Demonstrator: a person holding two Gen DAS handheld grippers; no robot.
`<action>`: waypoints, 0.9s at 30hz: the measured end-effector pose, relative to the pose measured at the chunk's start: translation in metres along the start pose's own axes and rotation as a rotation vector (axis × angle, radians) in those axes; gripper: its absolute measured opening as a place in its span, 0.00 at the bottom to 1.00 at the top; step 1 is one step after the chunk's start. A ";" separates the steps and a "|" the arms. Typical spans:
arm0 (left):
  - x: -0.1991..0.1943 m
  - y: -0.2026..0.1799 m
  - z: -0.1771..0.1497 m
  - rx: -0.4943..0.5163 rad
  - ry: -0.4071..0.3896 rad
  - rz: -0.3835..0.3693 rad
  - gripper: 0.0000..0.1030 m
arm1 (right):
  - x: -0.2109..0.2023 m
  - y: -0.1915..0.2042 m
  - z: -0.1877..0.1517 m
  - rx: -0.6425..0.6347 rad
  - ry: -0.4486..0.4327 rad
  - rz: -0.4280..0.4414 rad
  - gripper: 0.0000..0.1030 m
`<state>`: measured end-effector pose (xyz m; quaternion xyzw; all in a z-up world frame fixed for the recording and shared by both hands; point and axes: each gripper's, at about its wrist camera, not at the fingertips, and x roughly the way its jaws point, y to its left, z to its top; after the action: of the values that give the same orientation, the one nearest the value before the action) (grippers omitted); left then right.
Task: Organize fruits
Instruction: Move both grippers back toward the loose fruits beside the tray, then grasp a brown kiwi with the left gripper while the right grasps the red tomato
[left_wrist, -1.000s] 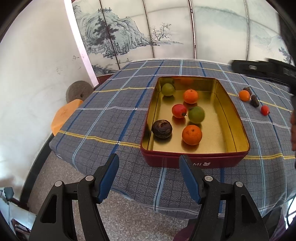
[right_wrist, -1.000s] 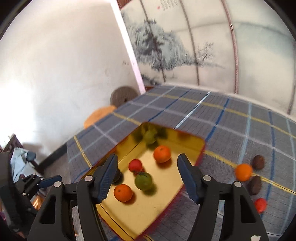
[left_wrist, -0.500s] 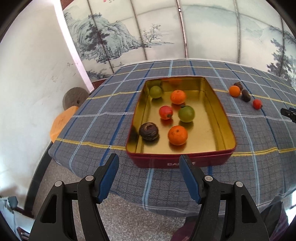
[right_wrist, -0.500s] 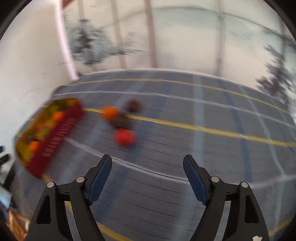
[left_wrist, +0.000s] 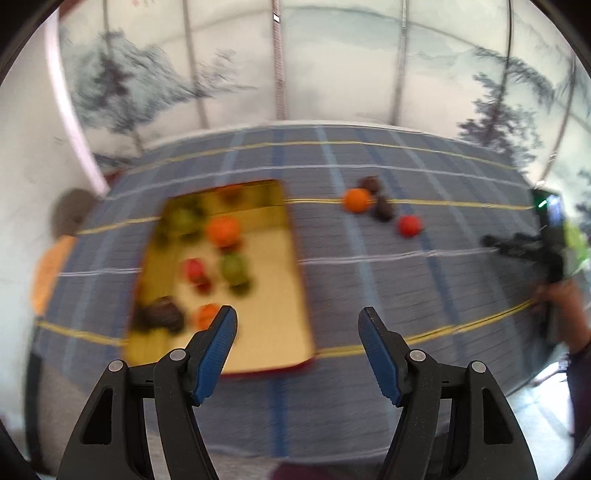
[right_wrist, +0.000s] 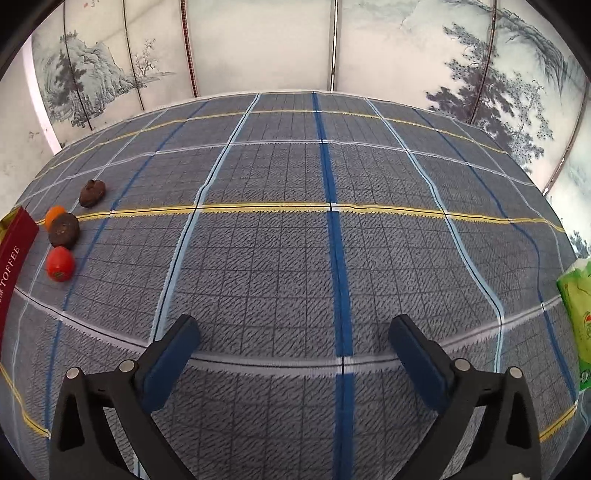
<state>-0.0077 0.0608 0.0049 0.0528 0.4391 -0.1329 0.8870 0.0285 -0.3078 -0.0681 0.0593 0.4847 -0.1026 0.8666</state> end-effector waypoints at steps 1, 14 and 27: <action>0.009 -0.007 0.012 -0.018 0.021 -0.057 0.67 | 0.001 -0.001 0.001 0.000 0.000 -0.001 1.00; 0.143 -0.077 0.103 -0.157 0.135 -0.153 0.56 | -0.001 -0.001 0.001 0.001 0.001 0.001 1.00; 0.196 -0.082 0.118 -0.204 0.134 -0.051 0.50 | -0.002 0.002 -0.001 -0.012 -0.010 0.057 1.00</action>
<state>0.1731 -0.0795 -0.0769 -0.0399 0.5100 -0.1063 0.8527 0.0270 -0.3057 -0.0663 0.0674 0.4789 -0.0750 0.8720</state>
